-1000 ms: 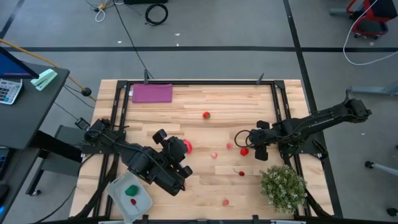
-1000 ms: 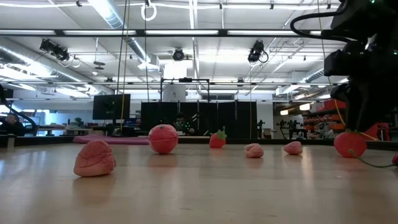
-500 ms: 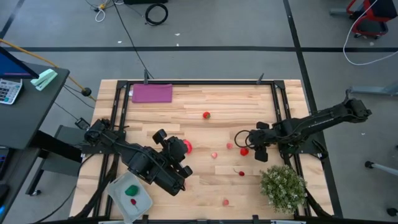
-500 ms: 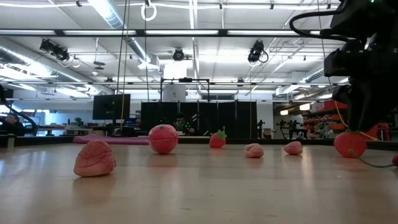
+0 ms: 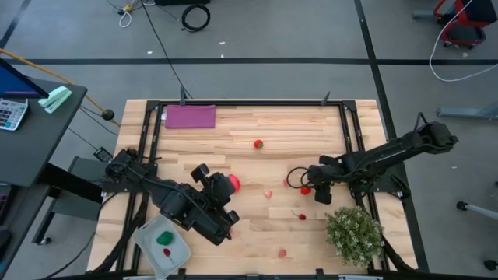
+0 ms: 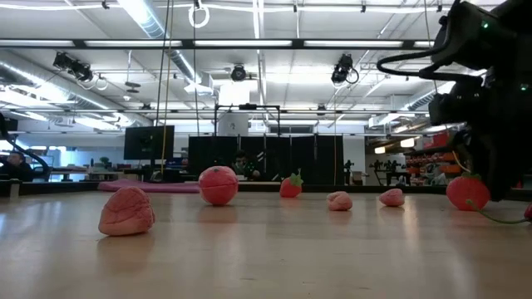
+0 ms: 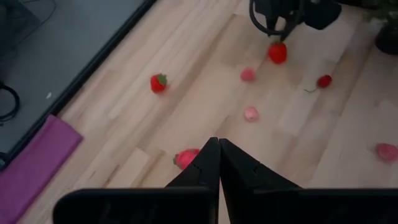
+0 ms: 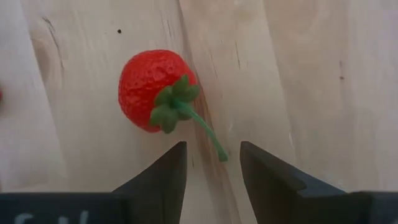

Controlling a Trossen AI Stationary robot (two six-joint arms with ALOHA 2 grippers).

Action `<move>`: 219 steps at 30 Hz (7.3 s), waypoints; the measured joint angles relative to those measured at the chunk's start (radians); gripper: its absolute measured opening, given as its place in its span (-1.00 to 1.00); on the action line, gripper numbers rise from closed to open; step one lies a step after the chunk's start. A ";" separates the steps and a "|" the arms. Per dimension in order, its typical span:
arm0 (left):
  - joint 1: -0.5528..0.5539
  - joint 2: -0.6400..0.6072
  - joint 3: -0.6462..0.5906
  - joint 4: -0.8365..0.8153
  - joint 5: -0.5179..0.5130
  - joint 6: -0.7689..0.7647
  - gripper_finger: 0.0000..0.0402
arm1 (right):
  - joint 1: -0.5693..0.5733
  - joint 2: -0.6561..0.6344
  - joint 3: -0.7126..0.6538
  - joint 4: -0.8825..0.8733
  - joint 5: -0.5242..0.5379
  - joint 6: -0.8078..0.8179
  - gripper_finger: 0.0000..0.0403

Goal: Pick and placing Produce into tupperware
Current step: Move the gray container to the center left, then put the red strawberry into the gray container

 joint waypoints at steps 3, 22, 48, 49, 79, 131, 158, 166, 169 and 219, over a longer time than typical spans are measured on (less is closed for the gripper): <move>-0.003 0.000 0.000 0.000 0.003 0.000 -0.89 | 0.000 0.008 0.000 0.001 0.001 0.000 -0.22; -0.003 0.000 0.000 0.000 0.004 -0.003 -0.86 | -0.001 0.062 0.064 0.005 0.071 -0.055 -0.22; -0.162 0.001 -0.556 0.036 1.037 -0.579 -0.99 | -0.001 0.067 0.064 0.113 0.071 -0.043 -0.24; -0.171 0.001 -0.570 0.057 1.047 -0.585 -0.99 | -0.001 0.067 0.064 0.115 0.071 -0.043 -0.24; -0.065 0.001 -0.787 0.265 0.826 -0.507 -1.00 | 0.000 0.067 0.064 0.152 0.123 -0.027 -0.24; 0.253 -0.229 -0.622 -0.039 0.259 0.230 -0.58 | 0.011 0.026 0.212 0.146 0.069 0.035 -0.01; 0.250 -0.229 -0.622 -0.040 0.261 0.149 -0.59 | 0.011 0.323 0.212 0.227 0.159 0.138 -0.10; 0.250 -0.229 -0.622 -0.040 0.261 0.149 -0.62 | 0.011 0.323 0.212 0.226 0.188 0.139 -0.50; 0.250 -0.229 -0.622 -0.040 0.261 0.149 -0.64 | 0.011 0.323 0.212 0.226 0.228 0.138 -0.65; 0.171 -0.647 -0.622 -0.040 0.090 -0.012 -0.86 | 0.045 1.000 1.083 1.056 0.105 -0.290 -1.00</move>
